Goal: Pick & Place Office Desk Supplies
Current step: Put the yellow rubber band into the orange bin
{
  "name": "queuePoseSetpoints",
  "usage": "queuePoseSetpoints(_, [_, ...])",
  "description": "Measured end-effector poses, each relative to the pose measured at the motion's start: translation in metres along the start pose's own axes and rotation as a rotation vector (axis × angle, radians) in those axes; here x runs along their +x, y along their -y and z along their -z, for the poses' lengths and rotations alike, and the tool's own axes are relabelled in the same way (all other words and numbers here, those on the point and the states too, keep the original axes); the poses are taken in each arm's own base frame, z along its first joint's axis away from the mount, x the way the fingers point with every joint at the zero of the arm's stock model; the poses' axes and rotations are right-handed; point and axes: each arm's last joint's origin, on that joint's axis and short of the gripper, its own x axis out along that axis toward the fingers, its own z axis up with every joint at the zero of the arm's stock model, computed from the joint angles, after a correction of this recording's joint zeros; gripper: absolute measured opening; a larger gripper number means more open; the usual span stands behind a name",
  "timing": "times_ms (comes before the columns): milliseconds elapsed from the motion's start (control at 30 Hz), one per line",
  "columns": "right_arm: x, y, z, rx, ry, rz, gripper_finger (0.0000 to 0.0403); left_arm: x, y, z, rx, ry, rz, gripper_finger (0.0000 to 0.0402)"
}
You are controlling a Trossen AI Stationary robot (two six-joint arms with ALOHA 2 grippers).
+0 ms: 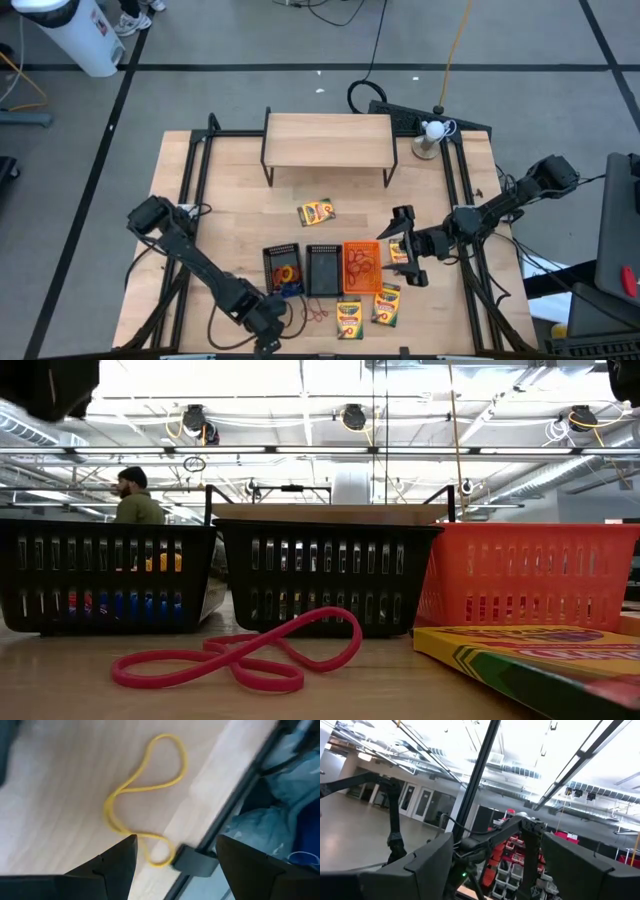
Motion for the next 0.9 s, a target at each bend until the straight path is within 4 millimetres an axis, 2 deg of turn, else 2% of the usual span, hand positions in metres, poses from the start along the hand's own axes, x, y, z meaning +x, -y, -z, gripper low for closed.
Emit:
queuePoseSetpoints(267, [0.0,0.0,0.0,-0.004,-0.001,0.0,0.0288,-0.002,-0.011,-0.008,-0.075,-0.01,-0.087,0.0271])
queuePoseSetpoints(533, [0.0,0.0,0.0,-0.002,-0.001,0.0,0.0288,-0.003,-0.012,-0.013,-0.091,0.013,-0.084,0.0271])
queuePoseSetpoints(900, [0.0,0.0,0.0,0.001,-0.001,-0.001,0.0288,-0.002,-0.012,-0.009,-0.095,0.027,-0.092,0.0271])
